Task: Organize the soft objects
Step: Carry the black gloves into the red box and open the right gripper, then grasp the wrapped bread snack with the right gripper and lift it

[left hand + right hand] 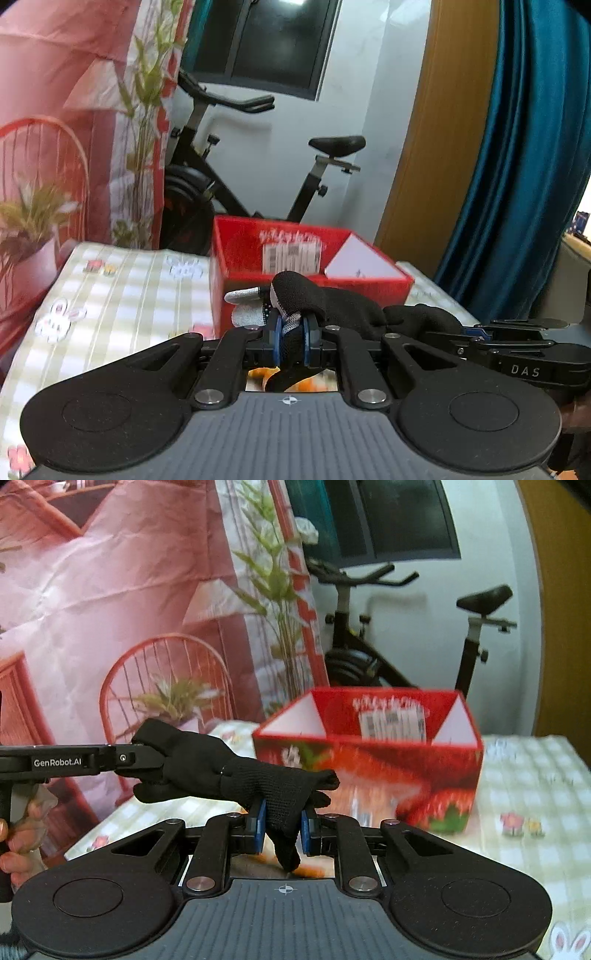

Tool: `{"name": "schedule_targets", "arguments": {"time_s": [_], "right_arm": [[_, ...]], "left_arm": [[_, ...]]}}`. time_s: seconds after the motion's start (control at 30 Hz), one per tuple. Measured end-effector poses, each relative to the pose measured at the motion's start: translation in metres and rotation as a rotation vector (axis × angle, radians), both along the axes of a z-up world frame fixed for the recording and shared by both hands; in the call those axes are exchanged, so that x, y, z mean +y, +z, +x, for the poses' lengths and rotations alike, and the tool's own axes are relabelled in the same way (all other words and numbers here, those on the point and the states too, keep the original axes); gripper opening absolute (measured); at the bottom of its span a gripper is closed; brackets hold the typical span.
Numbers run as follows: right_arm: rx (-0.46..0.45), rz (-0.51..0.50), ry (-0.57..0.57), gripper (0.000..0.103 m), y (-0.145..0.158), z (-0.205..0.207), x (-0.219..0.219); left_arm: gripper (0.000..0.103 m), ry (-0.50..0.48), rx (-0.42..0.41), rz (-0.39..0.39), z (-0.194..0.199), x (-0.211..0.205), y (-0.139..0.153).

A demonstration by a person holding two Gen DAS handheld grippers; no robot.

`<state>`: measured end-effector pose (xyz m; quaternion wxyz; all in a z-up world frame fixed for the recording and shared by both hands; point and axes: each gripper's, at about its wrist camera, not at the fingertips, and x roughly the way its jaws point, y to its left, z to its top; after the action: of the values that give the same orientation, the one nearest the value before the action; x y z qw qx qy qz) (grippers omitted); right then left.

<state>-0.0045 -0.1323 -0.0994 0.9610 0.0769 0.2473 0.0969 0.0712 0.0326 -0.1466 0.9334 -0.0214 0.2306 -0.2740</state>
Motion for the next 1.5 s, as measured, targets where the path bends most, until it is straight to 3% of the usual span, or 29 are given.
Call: {"name": "schedule_targets", "arguments": {"time_s": [0.27, 0.6, 0.97, 1.07, 1.13, 1.2, 1.5], "right_arm": [[-0.045, -0.058, -0.021, 0.017, 0.02, 0.065, -0.037], [0.092, -0.062, -0.078, 0.017, 0.005, 0.183, -0.079], [0.213, -0.077, -0.102, 0.022, -0.033, 0.228, -0.103], [0.253, -0.086, -0.1, 0.027, -0.044, 0.233, -0.105], [0.262, -0.1, -0.101, 0.032, -0.048, 0.235, -0.104], [0.267, -0.115, -0.114, 0.038, -0.05, 0.238, -0.105], [0.197, -0.073, -0.11, 0.042, -0.032, 0.214, -0.095]], "left_arm": [[0.012, -0.037, -0.003, 0.019, 0.06, -0.035, 0.016], [0.012, -0.015, 0.169, 0.021, 0.161, -0.07, -0.001], [0.015, -0.06, 0.256, 0.115, 0.205, -0.093, -0.029], [0.026, -0.067, 0.256, 0.146, 0.208, -0.094, -0.036], [0.048, -0.068, 0.25, 0.149, 0.211, -0.092, -0.037], [0.056, -0.068, 0.246, 0.14, 0.212, -0.089, -0.036], [0.056, -0.1, 0.226, 0.142, 0.19, -0.077, -0.017]]}}
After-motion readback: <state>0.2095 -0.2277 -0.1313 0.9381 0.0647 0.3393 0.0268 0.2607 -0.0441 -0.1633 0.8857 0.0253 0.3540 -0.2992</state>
